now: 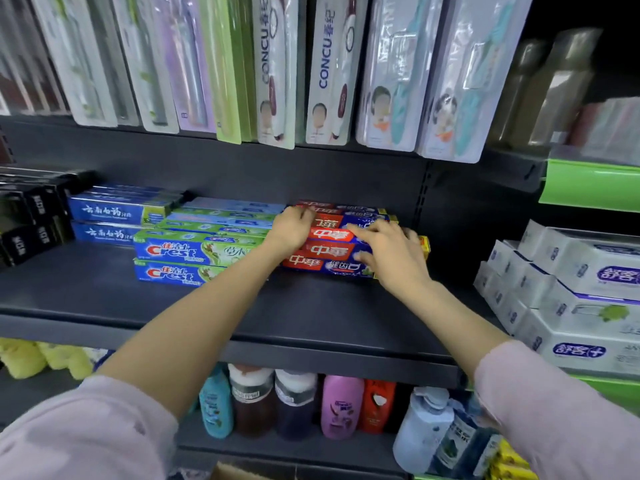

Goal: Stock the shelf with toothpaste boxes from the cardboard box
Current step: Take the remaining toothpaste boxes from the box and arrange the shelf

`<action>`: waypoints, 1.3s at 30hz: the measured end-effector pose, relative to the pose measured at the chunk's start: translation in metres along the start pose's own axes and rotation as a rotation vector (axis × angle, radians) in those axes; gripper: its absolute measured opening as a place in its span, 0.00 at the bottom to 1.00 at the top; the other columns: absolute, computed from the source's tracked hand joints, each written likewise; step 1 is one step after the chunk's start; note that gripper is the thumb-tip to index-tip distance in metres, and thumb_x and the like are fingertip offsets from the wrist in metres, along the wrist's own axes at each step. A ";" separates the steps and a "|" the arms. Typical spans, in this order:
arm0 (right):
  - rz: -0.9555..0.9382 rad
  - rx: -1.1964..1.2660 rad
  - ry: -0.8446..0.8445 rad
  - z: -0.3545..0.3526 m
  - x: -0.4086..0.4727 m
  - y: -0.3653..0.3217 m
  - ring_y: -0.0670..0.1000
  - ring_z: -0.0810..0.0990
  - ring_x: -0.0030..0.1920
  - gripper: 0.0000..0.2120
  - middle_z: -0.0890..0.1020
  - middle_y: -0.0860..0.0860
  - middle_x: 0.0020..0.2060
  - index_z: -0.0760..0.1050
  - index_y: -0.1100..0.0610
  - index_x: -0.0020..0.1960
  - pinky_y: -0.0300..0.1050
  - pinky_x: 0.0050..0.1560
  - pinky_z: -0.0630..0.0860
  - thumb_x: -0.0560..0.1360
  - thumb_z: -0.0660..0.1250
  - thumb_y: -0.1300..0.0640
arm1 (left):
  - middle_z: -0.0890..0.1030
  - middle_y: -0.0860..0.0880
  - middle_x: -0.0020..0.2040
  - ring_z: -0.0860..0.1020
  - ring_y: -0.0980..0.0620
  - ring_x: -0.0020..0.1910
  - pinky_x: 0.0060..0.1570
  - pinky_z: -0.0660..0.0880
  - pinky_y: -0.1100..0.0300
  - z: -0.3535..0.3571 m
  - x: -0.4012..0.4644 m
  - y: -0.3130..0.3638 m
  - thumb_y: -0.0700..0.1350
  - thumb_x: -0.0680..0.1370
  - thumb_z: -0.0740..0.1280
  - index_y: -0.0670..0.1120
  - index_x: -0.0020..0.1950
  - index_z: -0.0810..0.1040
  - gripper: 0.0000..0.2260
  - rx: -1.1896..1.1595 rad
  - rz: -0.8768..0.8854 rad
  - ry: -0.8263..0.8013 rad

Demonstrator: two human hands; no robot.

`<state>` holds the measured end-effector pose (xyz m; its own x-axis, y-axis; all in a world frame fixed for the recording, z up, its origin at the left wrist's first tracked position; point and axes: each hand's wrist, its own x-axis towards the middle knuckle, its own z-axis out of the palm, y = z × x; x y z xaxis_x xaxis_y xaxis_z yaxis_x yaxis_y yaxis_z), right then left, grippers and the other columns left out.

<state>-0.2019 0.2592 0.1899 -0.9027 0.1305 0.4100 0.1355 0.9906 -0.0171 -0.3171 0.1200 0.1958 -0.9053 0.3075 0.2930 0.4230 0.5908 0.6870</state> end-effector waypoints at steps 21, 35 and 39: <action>-0.011 0.335 -0.048 0.025 0.017 -0.007 0.53 0.60 0.74 0.26 0.61 0.51 0.74 0.60 0.54 0.75 0.48 0.72 0.62 0.78 0.61 0.61 | 0.70 0.43 0.66 0.68 0.43 0.66 0.61 0.68 0.48 0.005 -0.034 0.006 0.45 0.78 0.64 0.45 0.68 0.69 0.19 0.598 0.194 0.089; 0.017 0.390 -0.055 0.018 -0.164 -0.054 0.54 0.71 0.59 0.11 0.74 0.52 0.56 0.79 0.55 0.55 0.51 0.57 0.72 0.77 0.62 0.59 | 0.82 0.46 0.45 0.78 0.43 0.49 0.43 0.73 0.53 0.015 -0.226 -0.035 0.46 0.77 0.62 0.45 0.47 0.73 0.05 0.223 0.113 -0.043; 0.088 0.366 -0.051 0.038 -0.219 -0.070 0.53 0.72 0.59 0.11 0.74 0.52 0.55 0.78 0.55 0.56 0.51 0.53 0.75 0.78 0.60 0.58 | 0.82 0.46 0.48 0.78 0.42 0.50 0.45 0.75 0.51 0.032 -0.278 -0.072 0.46 0.77 0.62 0.46 0.51 0.74 0.06 0.253 0.075 -0.220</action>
<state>-0.0287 0.1626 0.0669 -0.9147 0.2086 0.3462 0.0671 0.9230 -0.3788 -0.0952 0.0159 0.0432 -0.8528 0.4948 0.1669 0.5095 0.7182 0.4739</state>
